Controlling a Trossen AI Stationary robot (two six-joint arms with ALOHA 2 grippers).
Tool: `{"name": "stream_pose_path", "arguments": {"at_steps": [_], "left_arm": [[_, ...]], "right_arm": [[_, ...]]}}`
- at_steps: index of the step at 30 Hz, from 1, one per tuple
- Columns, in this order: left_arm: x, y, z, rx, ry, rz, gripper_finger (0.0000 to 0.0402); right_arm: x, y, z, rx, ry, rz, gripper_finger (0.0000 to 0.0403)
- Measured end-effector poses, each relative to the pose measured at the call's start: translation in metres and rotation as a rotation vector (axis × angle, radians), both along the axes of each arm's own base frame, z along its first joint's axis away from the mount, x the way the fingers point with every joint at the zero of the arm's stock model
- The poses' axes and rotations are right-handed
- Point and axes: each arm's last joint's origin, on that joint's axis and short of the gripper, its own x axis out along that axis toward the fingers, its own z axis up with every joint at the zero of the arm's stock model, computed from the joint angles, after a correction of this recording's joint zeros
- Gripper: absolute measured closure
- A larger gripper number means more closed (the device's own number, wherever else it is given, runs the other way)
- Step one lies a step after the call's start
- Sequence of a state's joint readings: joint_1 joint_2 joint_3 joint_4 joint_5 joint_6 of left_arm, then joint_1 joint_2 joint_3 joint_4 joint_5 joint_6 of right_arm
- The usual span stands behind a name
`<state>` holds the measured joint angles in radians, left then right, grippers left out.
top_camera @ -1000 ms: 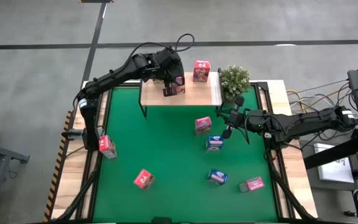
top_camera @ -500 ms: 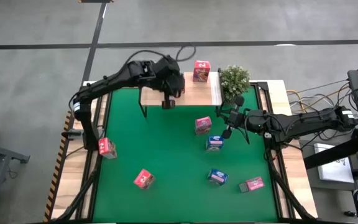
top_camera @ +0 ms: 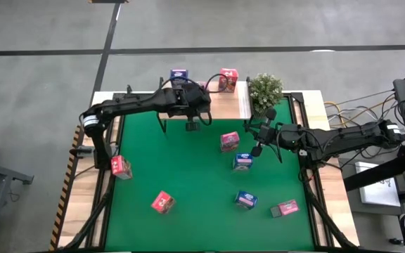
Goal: Stack cereal on shelf
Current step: Put the bottom left violet cereal box on the shelf
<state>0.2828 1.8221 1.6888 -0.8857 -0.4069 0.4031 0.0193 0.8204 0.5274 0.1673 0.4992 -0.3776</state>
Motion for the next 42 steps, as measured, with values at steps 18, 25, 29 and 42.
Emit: {"name": "stream_pose_path", "arguments": {"at_steps": [18, 25, 29, 42], "left_arm": [[0.0, 0.032, 0.003, 0.107, -0.043, 0.002, 0.0401], [0.0, 0.028, 0.005, 0.094, -0.053, 0.012, 0.0401], [0.002, 0.015, 0.02, 0.094, -0.069, -0.016, 0.0401], [-0.008, 0.026, 0.106, 0.189, -0.291, -0.028, 0.0401]], "right_arm": [[0.0, 0.0, 0.0, -0.006, 0.003, 0.001, 0.0394], [0.0, 0.0, 0.0, -0.008, 0.004, 0.001, 0.0394], [0.0, 0.0, 0.0, -0.009, 0.005, 0.001, 0.0394], [0.0, 0.0, 0.0, -0.007, 0.004, 0.001, 0.0394]]}}
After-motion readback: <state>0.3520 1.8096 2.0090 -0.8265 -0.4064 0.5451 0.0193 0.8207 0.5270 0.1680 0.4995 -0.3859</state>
